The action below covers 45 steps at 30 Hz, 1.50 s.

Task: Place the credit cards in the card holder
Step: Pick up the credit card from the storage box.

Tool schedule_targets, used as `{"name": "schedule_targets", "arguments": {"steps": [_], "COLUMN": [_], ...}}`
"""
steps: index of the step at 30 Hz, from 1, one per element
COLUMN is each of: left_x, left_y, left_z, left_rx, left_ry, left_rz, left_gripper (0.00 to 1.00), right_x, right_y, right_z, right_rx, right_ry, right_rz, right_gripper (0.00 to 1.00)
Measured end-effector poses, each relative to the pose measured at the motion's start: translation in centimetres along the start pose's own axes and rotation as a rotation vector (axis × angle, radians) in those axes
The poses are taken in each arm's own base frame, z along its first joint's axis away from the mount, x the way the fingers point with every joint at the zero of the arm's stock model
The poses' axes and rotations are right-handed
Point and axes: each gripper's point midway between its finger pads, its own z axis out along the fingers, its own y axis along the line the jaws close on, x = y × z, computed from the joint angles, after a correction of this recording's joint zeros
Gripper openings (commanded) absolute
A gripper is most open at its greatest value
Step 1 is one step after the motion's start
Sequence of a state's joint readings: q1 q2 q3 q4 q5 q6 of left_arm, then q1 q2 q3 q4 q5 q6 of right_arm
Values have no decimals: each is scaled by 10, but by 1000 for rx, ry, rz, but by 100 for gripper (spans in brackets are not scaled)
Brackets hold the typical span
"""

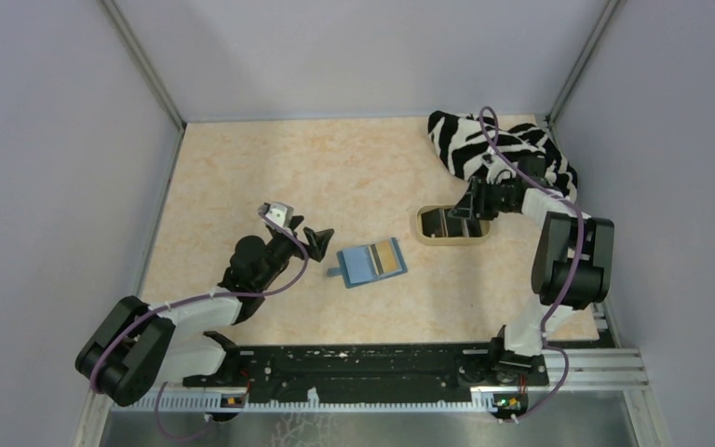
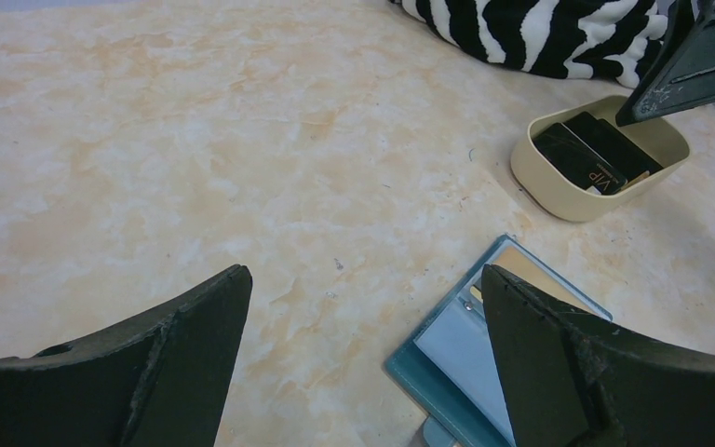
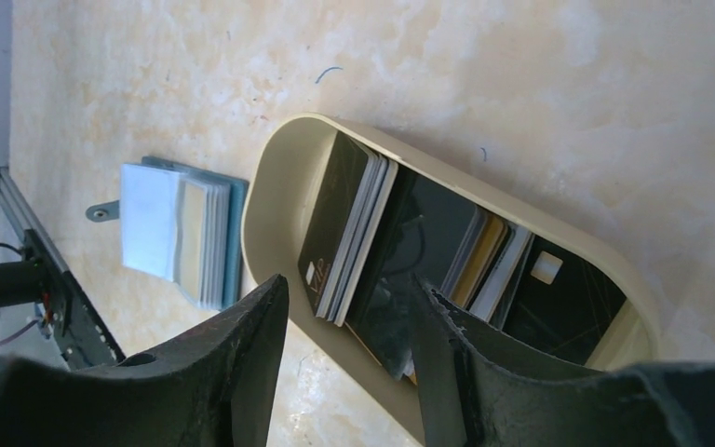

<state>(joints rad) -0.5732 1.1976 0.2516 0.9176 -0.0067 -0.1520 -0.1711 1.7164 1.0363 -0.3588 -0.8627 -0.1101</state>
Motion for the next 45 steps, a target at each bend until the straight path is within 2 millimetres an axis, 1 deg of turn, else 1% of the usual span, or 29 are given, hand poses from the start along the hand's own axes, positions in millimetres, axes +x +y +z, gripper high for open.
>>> {"name": "schedule_targets", "arguments": {"steps": [7,13,14,22,27,36,45], "left_x": [-1,0,0,0,0,0,0], "left_y": [0,0,0,0,0,0,0], "left_z": [0,-1,-1,-1,-1,-1,-1], "left_rx": [1,1,0,1,1,1,1], "left_ry": [-3,-1,-1,-1,-1,-1,-1], "left_rz": [0,0,0,0,0,0,0], "left_gripper": [99,99,99,99,99,99,99], "right_x": [0,11,13,17,14,13,11], "right_y": [10,11,15,15,16,19,28], "right_z": [2,14,21,31,36,42,41], "right_rx": [-59,-68,-60,-24,-17,-43,-94], "right_ry": [-1,40,57,81,84,86,85], "right_rz": [20,50,51,100,132,185,209], "right_gripper": [50,52,52,52,51,48,46]}}
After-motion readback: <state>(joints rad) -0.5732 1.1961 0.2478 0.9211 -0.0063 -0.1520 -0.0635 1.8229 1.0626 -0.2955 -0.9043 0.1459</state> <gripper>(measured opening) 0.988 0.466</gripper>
